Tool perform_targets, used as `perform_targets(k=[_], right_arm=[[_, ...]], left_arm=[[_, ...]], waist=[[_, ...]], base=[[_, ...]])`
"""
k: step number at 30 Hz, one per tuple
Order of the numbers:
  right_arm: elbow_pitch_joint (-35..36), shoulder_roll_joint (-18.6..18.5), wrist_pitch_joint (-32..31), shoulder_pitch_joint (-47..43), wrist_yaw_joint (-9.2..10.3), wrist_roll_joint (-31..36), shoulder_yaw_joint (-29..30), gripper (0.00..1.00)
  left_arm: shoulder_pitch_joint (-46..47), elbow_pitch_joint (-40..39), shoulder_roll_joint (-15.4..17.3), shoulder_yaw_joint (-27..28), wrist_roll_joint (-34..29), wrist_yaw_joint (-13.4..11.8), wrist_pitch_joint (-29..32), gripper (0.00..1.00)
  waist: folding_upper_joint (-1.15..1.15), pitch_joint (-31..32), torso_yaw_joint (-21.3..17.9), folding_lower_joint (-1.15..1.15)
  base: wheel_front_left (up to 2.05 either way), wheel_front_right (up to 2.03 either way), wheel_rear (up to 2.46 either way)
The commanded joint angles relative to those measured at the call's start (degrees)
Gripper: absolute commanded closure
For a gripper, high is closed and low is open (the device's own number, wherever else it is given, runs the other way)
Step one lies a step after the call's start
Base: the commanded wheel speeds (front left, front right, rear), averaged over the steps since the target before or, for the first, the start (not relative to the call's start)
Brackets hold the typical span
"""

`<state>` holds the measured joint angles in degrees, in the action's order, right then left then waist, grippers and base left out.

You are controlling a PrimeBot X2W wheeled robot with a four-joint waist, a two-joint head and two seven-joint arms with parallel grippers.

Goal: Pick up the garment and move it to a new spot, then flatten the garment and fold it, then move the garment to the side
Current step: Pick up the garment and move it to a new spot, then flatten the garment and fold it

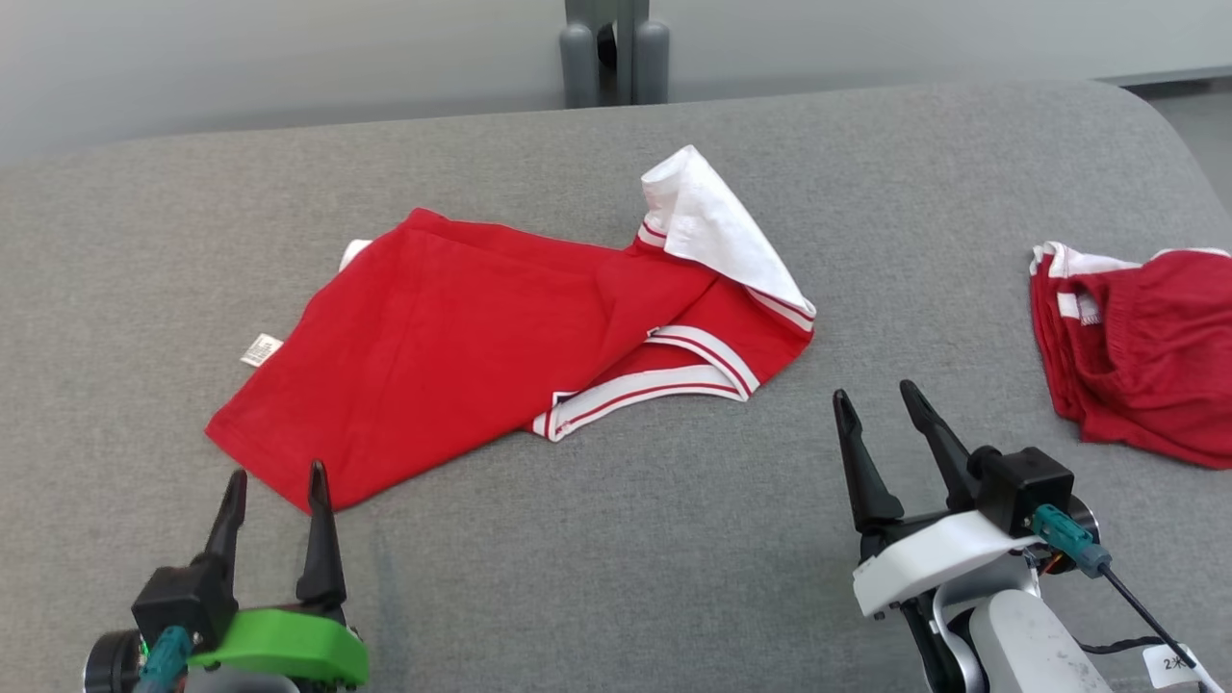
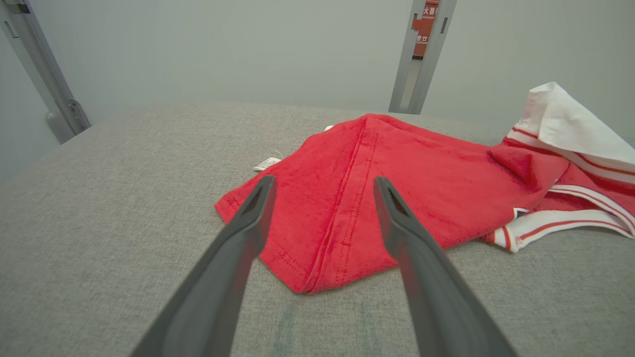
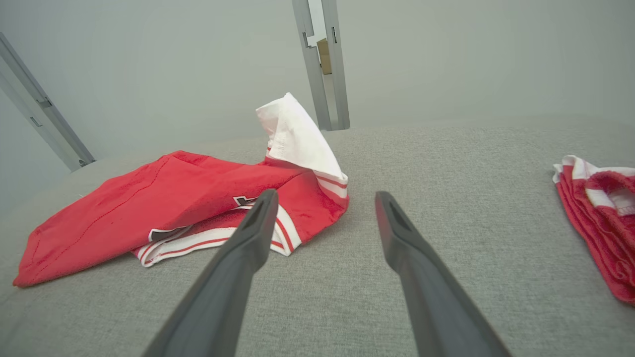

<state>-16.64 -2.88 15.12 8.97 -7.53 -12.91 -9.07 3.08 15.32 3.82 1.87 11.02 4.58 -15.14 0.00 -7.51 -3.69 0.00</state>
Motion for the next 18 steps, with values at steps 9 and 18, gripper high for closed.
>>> perform_targets(k=[9, 18], right_arm=[[-0.81, -0.1, 0.03, -1.55, 0.09, 1.28, -0.8, 0.0], [-4.29, -0.1, 0.02, 2.16, 0.09, 3.02, -0.46, 0.0]], left_arm=[[-4.64, -0.67, -0.87, -0.56, 0.78, 0.64, 0.02, 0.0], [-1.98, 0.26, -0.86, -4.07, 3.09, 0.02, 0.03, 0.0]], waist=[[0.0, 2.96, 5.86, 0.0], [0.0, 0.41, 10.14, 0.0]], base=[[0.0, 0.0, 0.0], [0.0, 0.0, 0.0]])
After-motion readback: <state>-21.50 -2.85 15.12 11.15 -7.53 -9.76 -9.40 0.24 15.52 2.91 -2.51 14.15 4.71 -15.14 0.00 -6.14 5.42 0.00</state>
